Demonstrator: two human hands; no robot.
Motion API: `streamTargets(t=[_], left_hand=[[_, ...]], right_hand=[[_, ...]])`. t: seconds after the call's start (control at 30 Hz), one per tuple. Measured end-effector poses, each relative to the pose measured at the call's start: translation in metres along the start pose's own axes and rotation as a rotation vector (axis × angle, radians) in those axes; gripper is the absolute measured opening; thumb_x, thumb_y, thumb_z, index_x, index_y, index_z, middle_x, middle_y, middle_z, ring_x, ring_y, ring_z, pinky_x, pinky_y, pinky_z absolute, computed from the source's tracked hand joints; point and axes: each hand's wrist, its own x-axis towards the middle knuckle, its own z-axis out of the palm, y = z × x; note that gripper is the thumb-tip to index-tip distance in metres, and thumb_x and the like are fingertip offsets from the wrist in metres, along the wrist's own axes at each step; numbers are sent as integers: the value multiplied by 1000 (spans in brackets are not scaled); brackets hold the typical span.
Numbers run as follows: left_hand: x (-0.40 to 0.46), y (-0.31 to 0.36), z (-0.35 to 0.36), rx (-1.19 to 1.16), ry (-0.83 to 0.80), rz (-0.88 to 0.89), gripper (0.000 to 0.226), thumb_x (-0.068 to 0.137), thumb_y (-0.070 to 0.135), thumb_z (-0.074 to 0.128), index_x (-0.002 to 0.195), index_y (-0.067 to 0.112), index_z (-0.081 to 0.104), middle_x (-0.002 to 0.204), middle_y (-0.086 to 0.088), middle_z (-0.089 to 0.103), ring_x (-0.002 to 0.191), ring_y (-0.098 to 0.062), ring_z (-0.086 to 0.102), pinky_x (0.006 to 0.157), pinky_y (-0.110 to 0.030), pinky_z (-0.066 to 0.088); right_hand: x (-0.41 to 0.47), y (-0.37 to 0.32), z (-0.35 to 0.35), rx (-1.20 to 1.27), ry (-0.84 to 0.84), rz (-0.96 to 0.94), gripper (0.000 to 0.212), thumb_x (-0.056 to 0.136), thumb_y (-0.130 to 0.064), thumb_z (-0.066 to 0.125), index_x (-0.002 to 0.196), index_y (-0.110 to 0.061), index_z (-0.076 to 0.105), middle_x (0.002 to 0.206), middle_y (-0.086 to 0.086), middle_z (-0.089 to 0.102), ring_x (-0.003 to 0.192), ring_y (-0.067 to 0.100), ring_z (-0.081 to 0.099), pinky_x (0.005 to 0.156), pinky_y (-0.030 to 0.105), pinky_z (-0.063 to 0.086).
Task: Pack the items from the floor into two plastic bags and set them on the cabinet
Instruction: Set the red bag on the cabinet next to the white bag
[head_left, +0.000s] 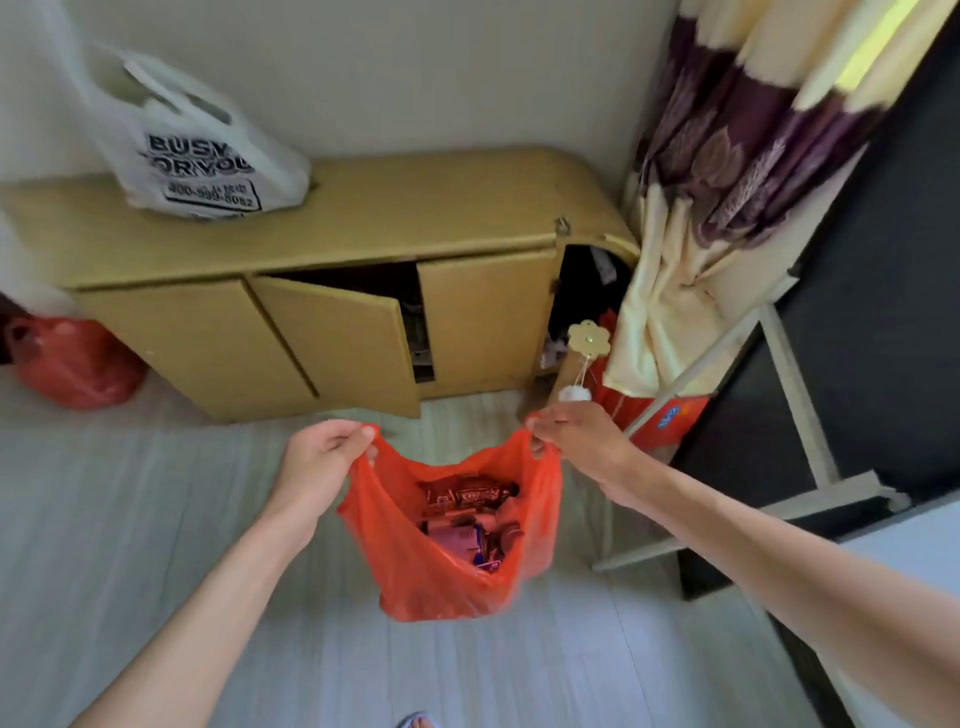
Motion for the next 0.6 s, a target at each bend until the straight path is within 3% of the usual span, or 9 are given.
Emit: streamTargets(t=[0.17, 0.27, 0.43, 0.6], left_hand=[[53, 125, -55, -75, 45, 239, 15, 88, 8, 57, 76, 13, 64, 69, -5, 64, 60, -7, 60, 52, -5, 43], [96, 187, -85, -113, 65, 355, 11, 89, 8, 57, 81, 11, 64, 70, -4, 64, 52, 2, 60, 51, -5, 45], [174, 266, -129, -182, 67, 445, 10, 90, 8, 54, 92, 4, 64, 73, -6, 64, 54, 0, 62, 55, -11, 50], [248, 334, -145, -234, 68, 519, 12, 91, 6, 52, 85, 9, 62, 70, -4, 62, 49, 2, 60, 56, -15, 50]], right_hand=[[45, -151, -17, 37, 113, -179, 24, 89, -16, 57, 67, -8, 61, 61, 1, 59, 59, 14, 53, 66, 25, 41], [78, -227, -18, 47, 204, -274, 24, 85, -16, 60, 61, -12, 61, 55, -1, 59, 58, 15, 52, 62, 28, 38], [137, -324, -23, 121, 327, -369, 22, 79, -8, 60, 57, -10, 57, 57, 6, 55, 55, 19, 50, 54, 27, 36], [199, -390, -36, 179, 375, -423, 23, 83, -8, 60, 60, -9, 60, 60, 8, 57, 59, 22, 52, 62, 31, 40]])
